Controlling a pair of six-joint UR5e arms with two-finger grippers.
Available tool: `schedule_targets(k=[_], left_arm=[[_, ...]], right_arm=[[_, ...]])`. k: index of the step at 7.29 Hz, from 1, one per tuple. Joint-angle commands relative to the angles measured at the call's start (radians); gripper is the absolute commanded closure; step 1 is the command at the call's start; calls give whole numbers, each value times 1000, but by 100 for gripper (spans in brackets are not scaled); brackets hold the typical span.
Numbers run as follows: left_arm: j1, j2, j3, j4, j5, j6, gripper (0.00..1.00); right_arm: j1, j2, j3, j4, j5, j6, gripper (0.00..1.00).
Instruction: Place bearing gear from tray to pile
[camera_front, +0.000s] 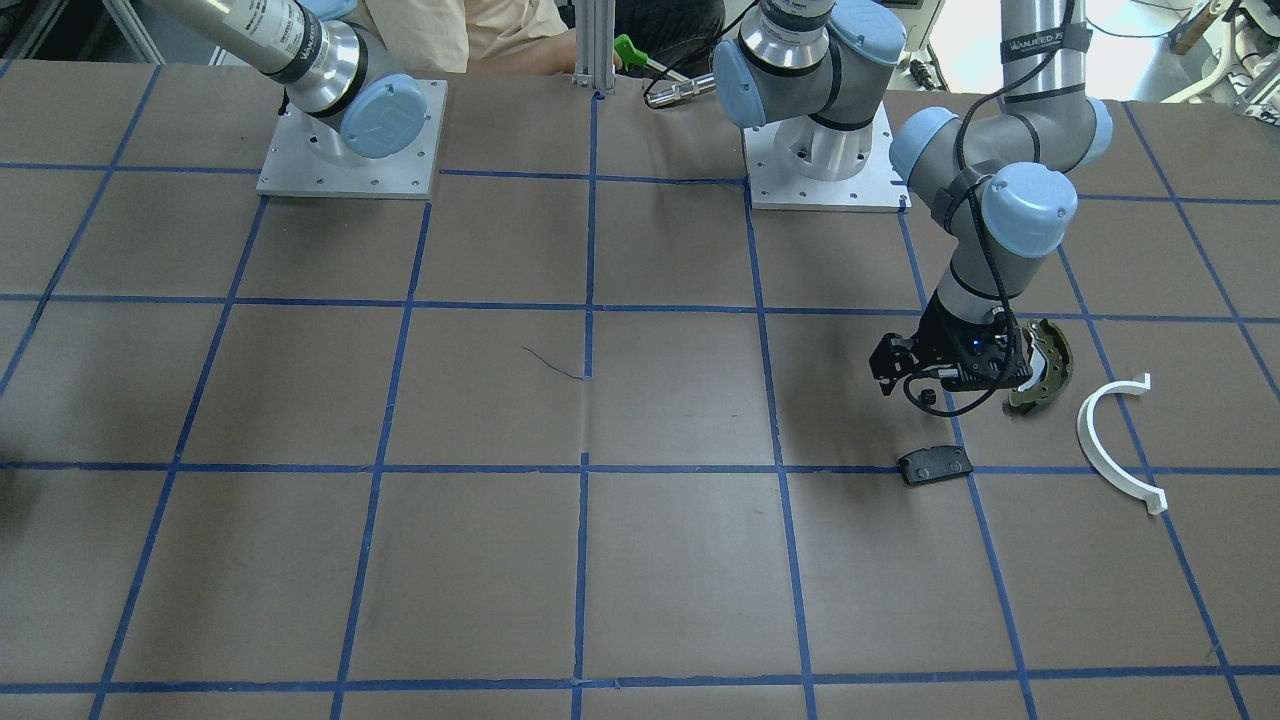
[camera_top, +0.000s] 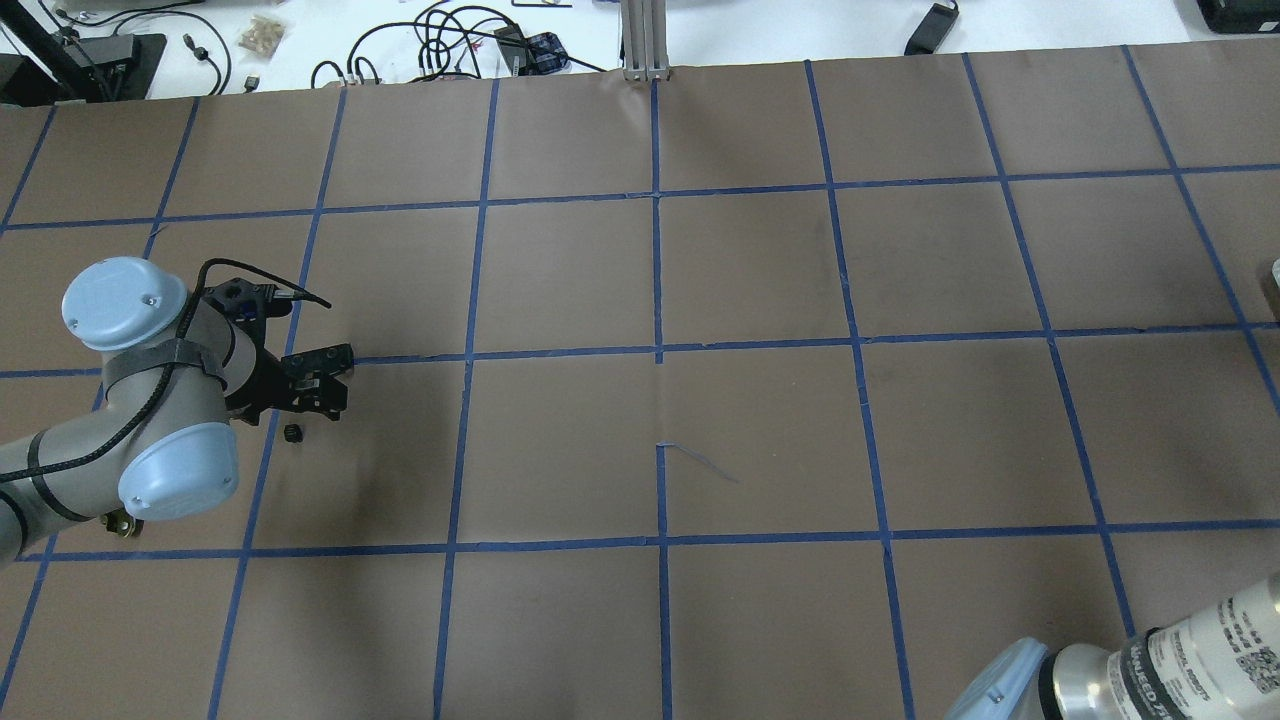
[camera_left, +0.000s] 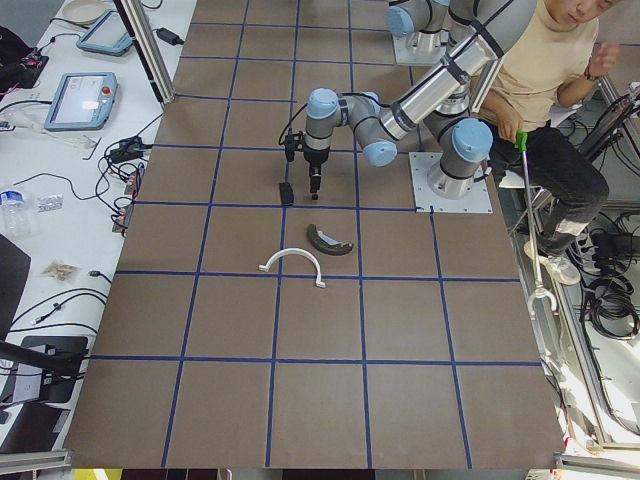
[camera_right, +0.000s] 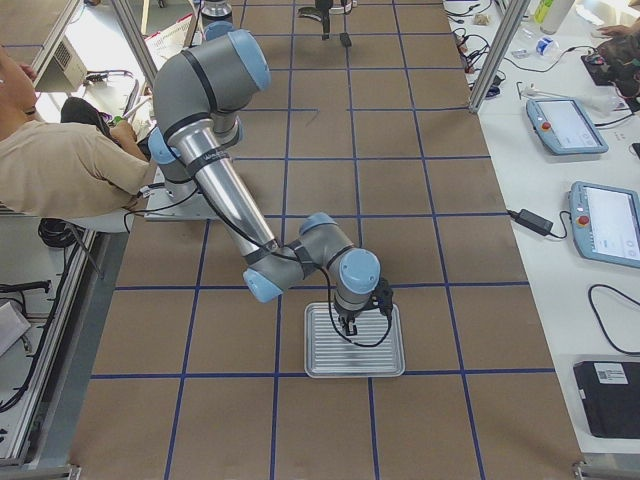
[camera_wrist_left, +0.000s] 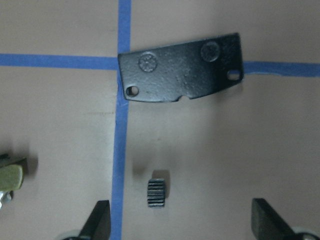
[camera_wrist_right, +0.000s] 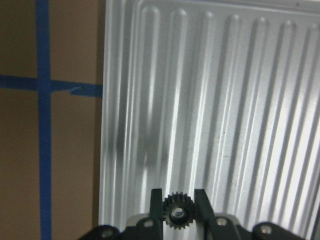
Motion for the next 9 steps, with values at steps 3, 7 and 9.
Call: schedule_targets(k=[3, 7, 9], left_arm=[[-225, 56, 397, -594, -4, -257, 0], [-309, 182, 558, -800, -7, -282, 0], [-311, 198, 551, -798, -10, -280, 0]], right_arm=[[251, -222, 11, 288, 24, 336, 100], [588, -350, 61, 381, 47, 840, 100], [771, -385, 150, 364, 56, 1085, 100]])
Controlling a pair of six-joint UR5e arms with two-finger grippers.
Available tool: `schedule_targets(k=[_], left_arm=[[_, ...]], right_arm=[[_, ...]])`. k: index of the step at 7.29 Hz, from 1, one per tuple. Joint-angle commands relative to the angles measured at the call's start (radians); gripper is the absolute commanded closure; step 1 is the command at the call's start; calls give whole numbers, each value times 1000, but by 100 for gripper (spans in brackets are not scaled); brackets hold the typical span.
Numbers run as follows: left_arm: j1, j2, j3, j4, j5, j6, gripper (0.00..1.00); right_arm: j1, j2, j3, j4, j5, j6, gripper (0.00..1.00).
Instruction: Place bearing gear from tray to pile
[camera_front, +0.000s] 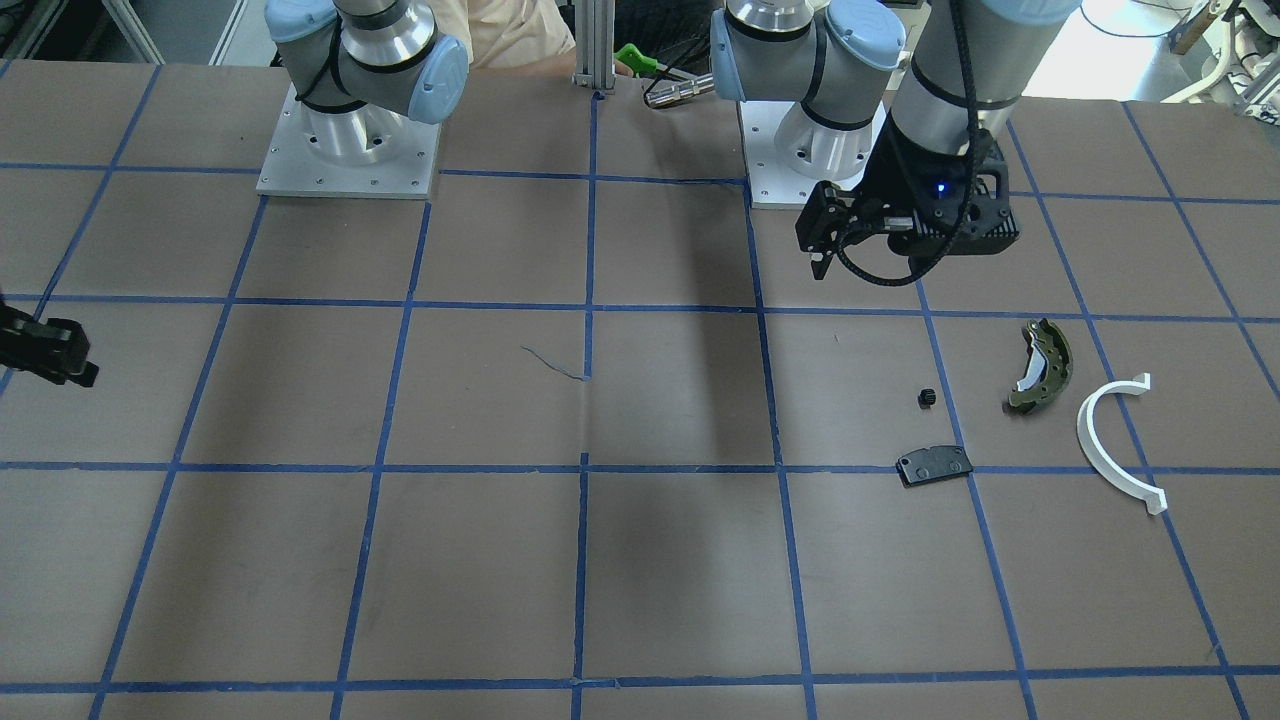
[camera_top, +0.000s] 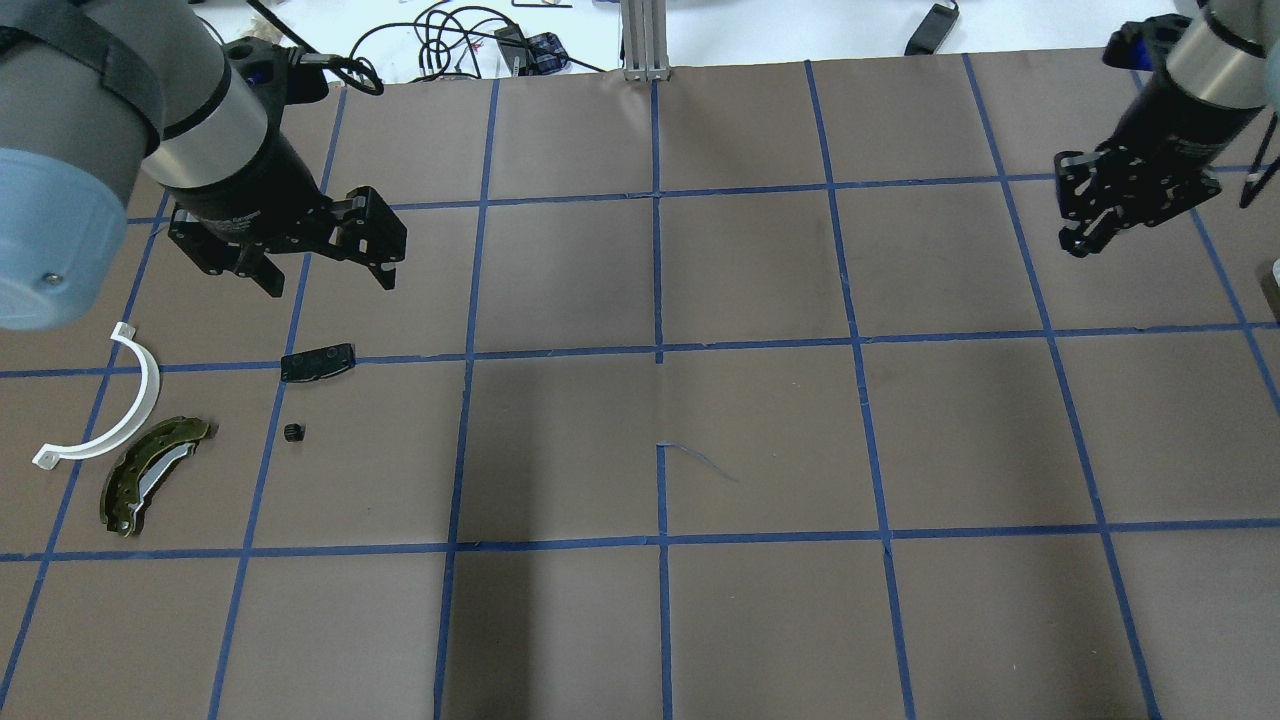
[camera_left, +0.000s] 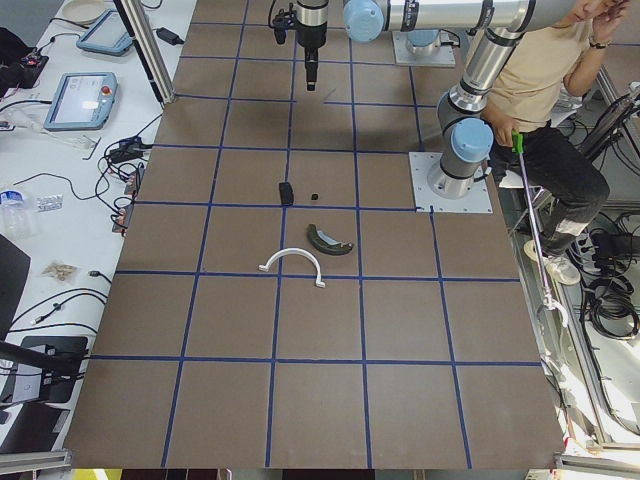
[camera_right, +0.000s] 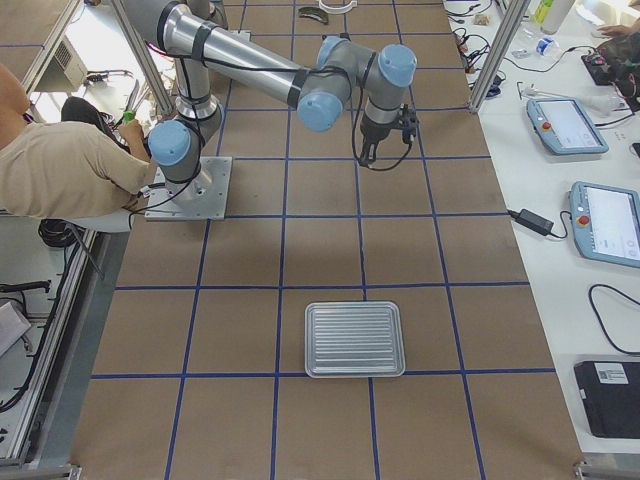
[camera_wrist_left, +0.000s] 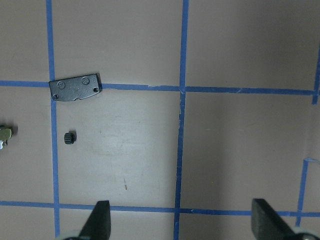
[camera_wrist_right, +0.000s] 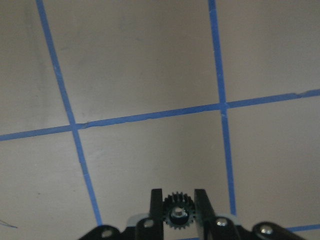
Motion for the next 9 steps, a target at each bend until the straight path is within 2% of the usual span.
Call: schedule_targets(k=[1, 2, 3, 7, 9], left_arm=[[-1, 11, 4, -3, -3, 3, 0], [-1, 9, 4, -3, -3, 3, 0], [-1, 9, 1, -3, -3, 4, 0], [-1, 2, 0, -3, -10, 3, 0], [-1, 0, -2, -1, -10, 3, 0]], right_arm=[[187, -20, 96, -76, 7, 225, 100], [246, -17, 120, -131, 13, 302, 100], [326, 1, 130, -152, 69, 368, 100], [596, 163, 136, -432, 120, 669, 100], [684, 249, 134, -547, 120, 796, 100]])
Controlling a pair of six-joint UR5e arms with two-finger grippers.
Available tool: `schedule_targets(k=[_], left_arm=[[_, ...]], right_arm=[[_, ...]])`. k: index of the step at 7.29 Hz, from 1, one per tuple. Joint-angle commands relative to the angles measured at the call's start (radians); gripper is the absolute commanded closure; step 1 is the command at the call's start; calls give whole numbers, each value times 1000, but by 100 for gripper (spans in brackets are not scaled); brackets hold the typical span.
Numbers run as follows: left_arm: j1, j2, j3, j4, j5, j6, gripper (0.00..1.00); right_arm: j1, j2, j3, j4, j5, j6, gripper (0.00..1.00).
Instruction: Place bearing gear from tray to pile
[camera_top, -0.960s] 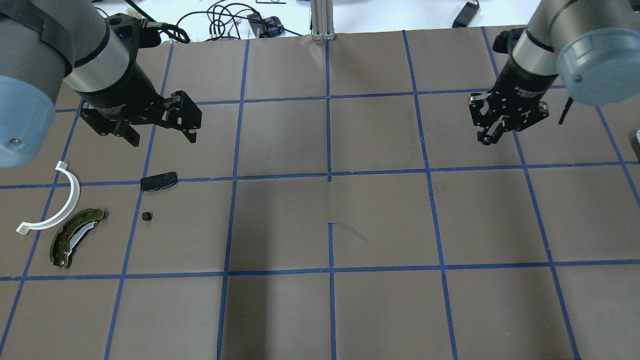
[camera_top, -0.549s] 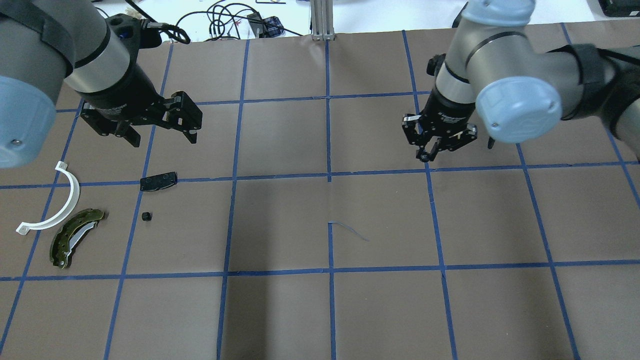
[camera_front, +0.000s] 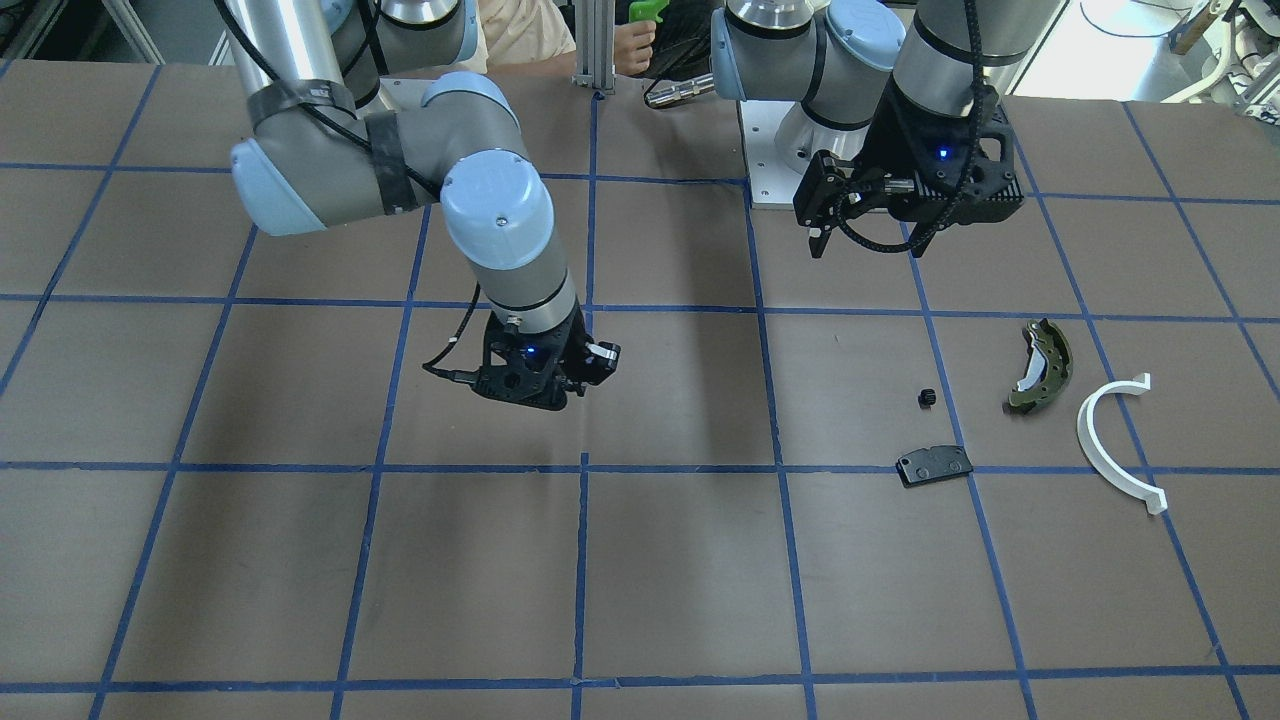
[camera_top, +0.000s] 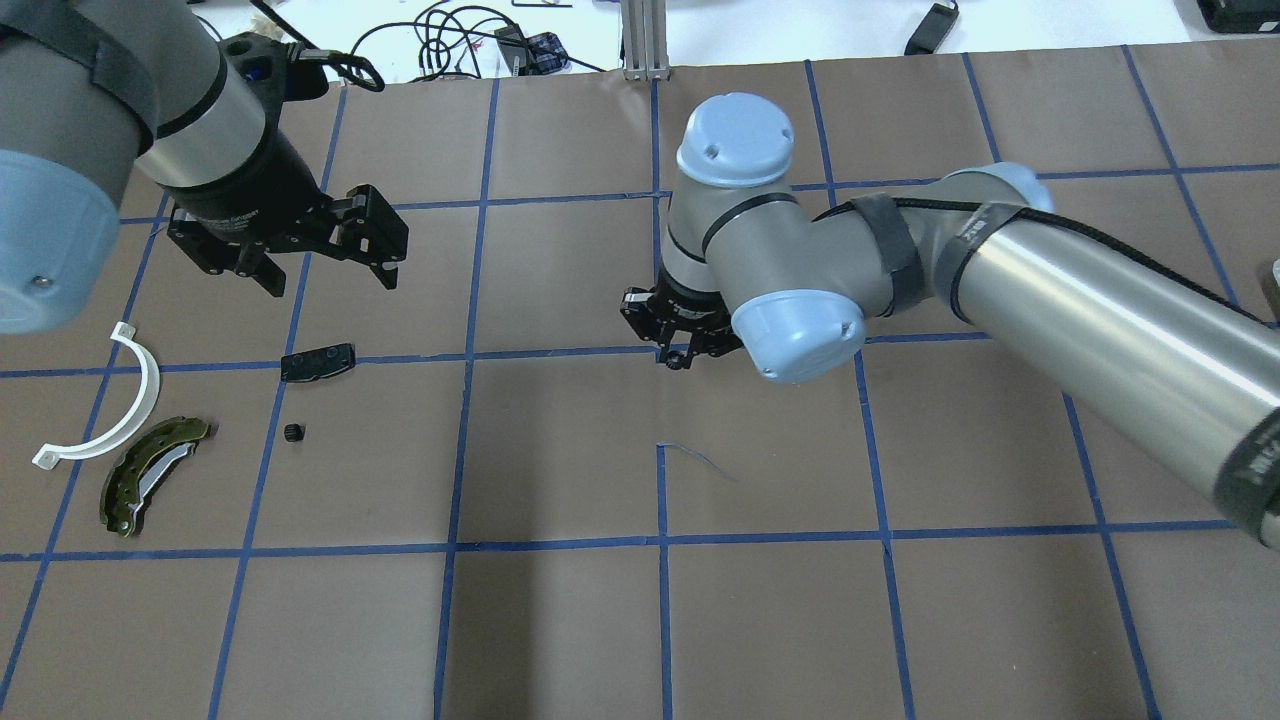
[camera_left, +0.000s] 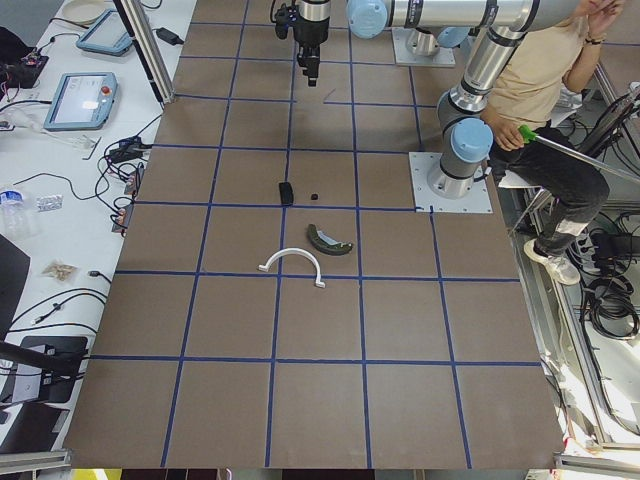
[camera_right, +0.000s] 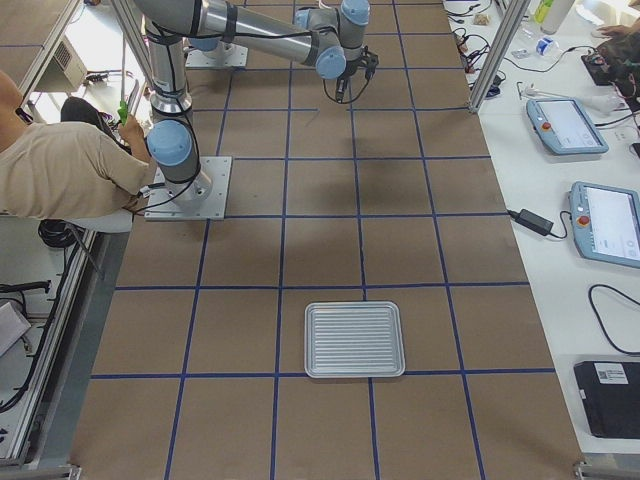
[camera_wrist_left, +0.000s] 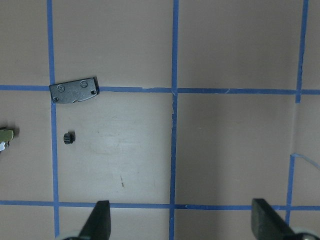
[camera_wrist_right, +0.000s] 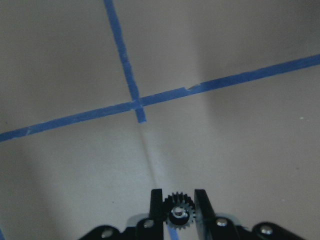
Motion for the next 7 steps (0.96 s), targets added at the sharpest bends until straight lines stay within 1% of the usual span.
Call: schedule_targets(k=[1, 2, 4, 6, 7], left_arm=[[0, -3, -1, 3, -1, 0, 0], [0, -1, -1, 3, -1, 0, 0], [0, -6, -1, 3, -4, -2, 0], [-1, -12, -9, 6, -2, -5, 0], [-1, -20, -14, 9, -1, 0, 0]], right_arm=[[82, 79, 1, -107, 3, 100, 100], [99, 102, 1, -109, 4, 120, 100], [130, 137, 1, -179, 4, 171, 100], [131, 142, 1, -179, 4, 174, 100], [130, 138, 1, -181, 1, 173, 28]])
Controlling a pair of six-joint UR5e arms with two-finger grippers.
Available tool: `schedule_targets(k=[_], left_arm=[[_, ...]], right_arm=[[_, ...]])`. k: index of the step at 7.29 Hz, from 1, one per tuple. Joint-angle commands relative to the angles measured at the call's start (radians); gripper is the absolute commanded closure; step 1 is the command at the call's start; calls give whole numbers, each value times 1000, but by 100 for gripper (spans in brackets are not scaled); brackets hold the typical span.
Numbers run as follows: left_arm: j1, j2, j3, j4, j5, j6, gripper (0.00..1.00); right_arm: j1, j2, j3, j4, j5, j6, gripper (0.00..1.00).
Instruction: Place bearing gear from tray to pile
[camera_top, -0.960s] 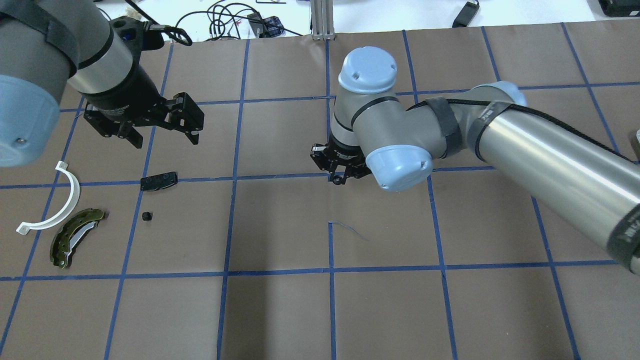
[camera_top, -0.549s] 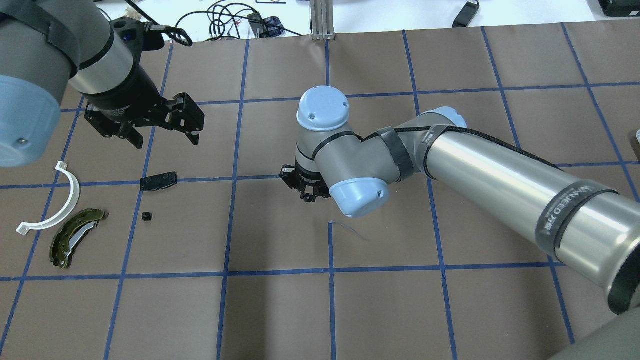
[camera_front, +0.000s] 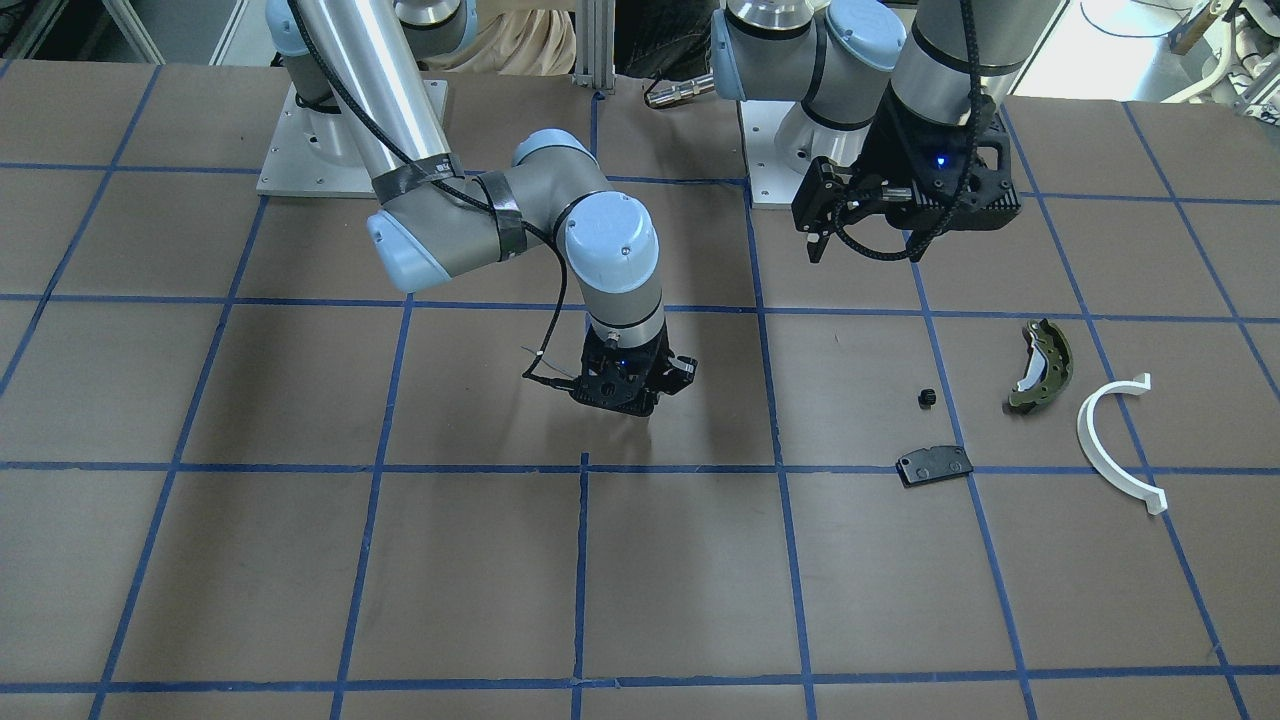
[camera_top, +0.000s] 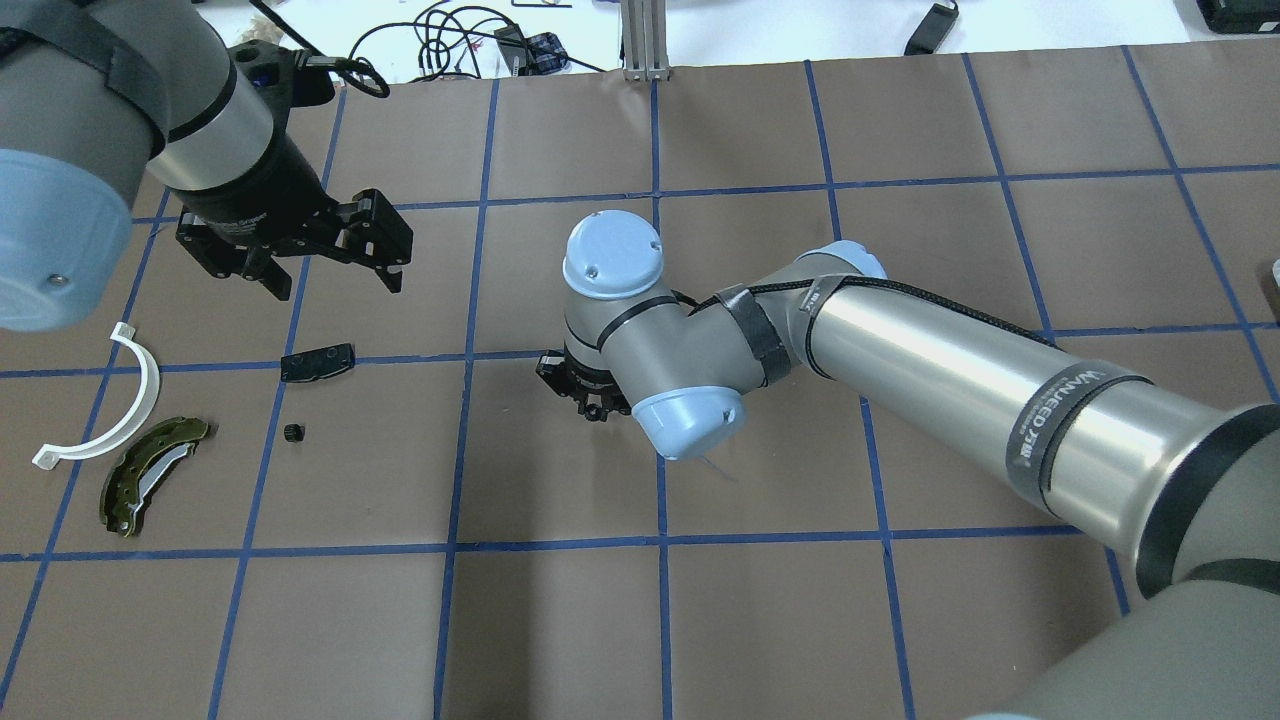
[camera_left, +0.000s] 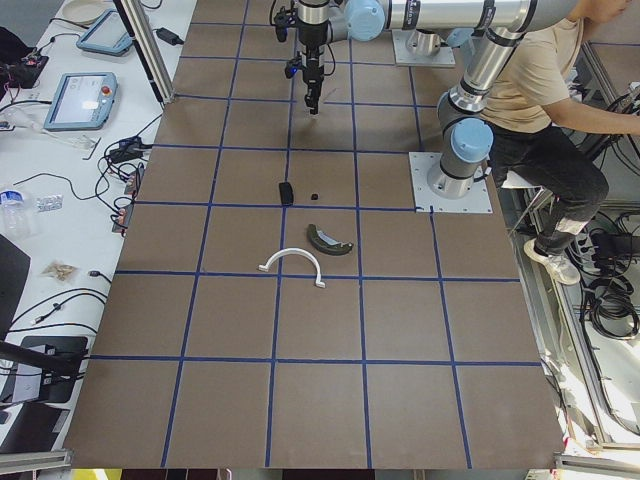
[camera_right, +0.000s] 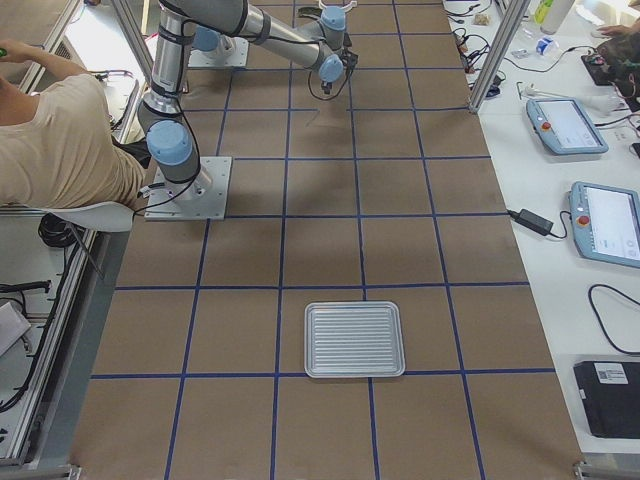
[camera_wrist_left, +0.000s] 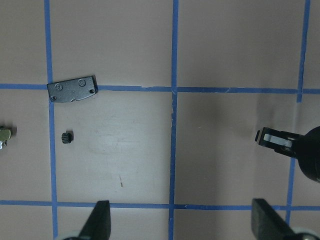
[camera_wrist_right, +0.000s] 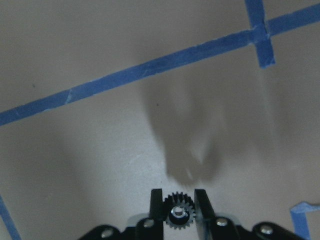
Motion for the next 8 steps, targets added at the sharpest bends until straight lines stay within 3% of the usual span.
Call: schedule_targets(k=[1, 3, 5, 6, 8], left_arm=[[1, -13, -27, 4, 0, 10, 0], [-2, -13, -198, 83, 0, 17, 0], [-2, -30, -405, 303, 0, 21, 0], [-5, -47, -464, 427, -3, 14, 0], [-51, -119, -471, 543, -67, -61, 0]], right_arm=[[0, -10, -5, -8, -16, 1, 0], [-17, -52, -9, 8, -21, -22, 0], [-87, -144, -1, 151, -91, -214, 0], [-144, -201, -1, 245, -93, -323, 0], [-330, -319, -1, 415, -92, -590, 0]])
